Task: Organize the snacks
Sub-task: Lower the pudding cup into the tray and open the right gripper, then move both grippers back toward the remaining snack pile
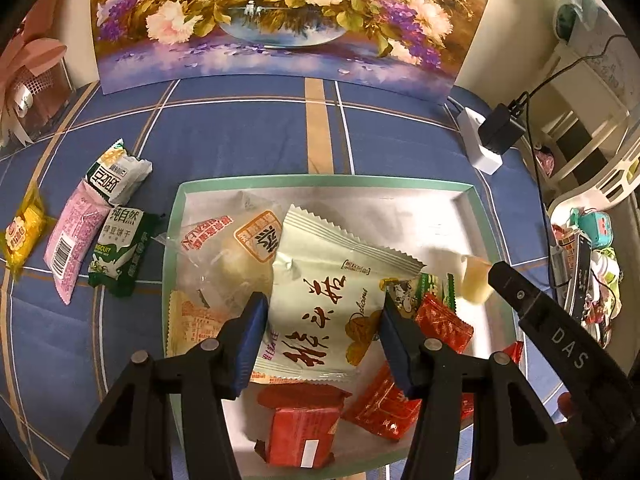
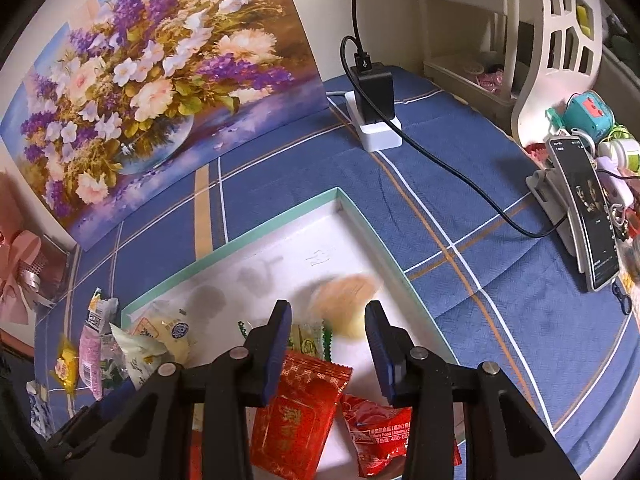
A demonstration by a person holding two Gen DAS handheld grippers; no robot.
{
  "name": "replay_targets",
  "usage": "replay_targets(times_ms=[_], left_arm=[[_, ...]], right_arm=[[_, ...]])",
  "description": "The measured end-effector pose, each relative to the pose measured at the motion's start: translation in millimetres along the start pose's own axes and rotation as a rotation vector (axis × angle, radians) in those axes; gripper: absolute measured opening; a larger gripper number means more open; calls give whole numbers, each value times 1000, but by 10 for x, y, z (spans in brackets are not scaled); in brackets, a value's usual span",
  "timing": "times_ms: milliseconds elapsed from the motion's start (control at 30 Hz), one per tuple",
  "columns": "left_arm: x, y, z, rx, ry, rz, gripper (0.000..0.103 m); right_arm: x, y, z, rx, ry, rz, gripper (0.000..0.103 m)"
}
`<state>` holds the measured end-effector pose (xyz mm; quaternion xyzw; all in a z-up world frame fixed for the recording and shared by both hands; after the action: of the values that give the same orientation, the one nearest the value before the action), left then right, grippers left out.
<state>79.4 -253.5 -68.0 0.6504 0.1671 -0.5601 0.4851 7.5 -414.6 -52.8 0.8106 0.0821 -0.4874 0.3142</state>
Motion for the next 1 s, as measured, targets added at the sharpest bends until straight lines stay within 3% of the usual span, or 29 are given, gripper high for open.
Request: replay_targets(times_ms=[167,267,533,600,633,800,867,1000], left_arm=[[-48,15,-51,-22,-1,9,59],[-76,20,-96,-39,2,15,73],[-181,17,-300,-110,48,29,74],[-218,4,-395,-136,84,30,81],[-234,-6,-440,-148,103,31,88],[-293,-80,-699,-209,200,30,88],[-304,-113,-796,-227,223,23,94],[-346,-180,-961,-252,264,19,98]], right_arm=[[5,-27,-31,-15,-4,-4,42],[10,-43,-38,-17,-10,-8,42],[4,-108,-93,-46,-28,-18,42],[-7,-136,-127,-58,-29,-22,44],[-14,-158,-152,-67,-27,-27,47],[-41,-272,-289,-114,-30,-36,67],[-44,-325,-347,-130,-38,-36,78],[-40,-421,-438,-147,-35,-47,88]])
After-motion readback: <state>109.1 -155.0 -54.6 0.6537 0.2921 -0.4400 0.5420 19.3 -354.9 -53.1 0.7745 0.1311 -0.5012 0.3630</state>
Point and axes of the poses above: each gripper's, at about its wrist camera, not at the fingertips, and x roughly the way its jaws point, z to its right, y to its top, the point moved 3 cm from there along x, roughly the way its jaws point, and after that the axes turned 15 degrees about x, right-handed, at the moved point
